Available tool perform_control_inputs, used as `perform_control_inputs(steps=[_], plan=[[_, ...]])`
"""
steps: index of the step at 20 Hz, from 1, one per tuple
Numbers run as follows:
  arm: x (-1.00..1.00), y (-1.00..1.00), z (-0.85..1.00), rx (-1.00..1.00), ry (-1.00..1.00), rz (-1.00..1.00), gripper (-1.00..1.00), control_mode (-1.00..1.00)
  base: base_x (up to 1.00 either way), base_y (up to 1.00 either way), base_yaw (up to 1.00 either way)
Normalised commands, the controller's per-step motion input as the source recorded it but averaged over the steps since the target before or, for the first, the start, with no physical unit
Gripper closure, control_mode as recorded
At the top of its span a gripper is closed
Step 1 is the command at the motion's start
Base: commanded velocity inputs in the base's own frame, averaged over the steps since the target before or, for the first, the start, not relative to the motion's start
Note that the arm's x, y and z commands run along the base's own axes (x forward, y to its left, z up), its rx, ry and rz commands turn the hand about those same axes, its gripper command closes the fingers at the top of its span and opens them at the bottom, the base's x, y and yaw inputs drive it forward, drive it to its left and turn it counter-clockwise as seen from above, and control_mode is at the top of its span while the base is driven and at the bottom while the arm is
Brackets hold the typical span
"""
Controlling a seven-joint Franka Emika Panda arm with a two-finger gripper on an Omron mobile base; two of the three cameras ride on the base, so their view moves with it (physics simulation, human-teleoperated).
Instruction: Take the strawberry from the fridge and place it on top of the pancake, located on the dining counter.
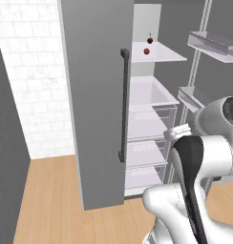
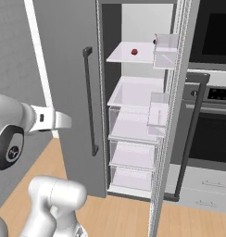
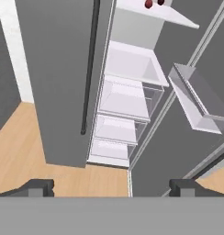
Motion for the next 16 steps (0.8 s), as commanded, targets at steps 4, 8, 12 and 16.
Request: perform_control_inputs(steps=[4,8,12,16], plan=[[0.12,-0.19,-0.01,0.05,0.01,-0.01,-1.0,1.0,0.27,-0.31,-0.08],[0.0,0.0,0.0,0.0,0.0,0.0,-1.0,1.0,0.69,-0.22,-0.29],[0.0,0.0,0.0,0.0,0.0,0.0,-1.0,1.0,0.83,0.0,-0.22],[0.0,0.0,0.0,0.0,0.0,0.0,-1.0,1.0,0.63,0.11,-0.18]])
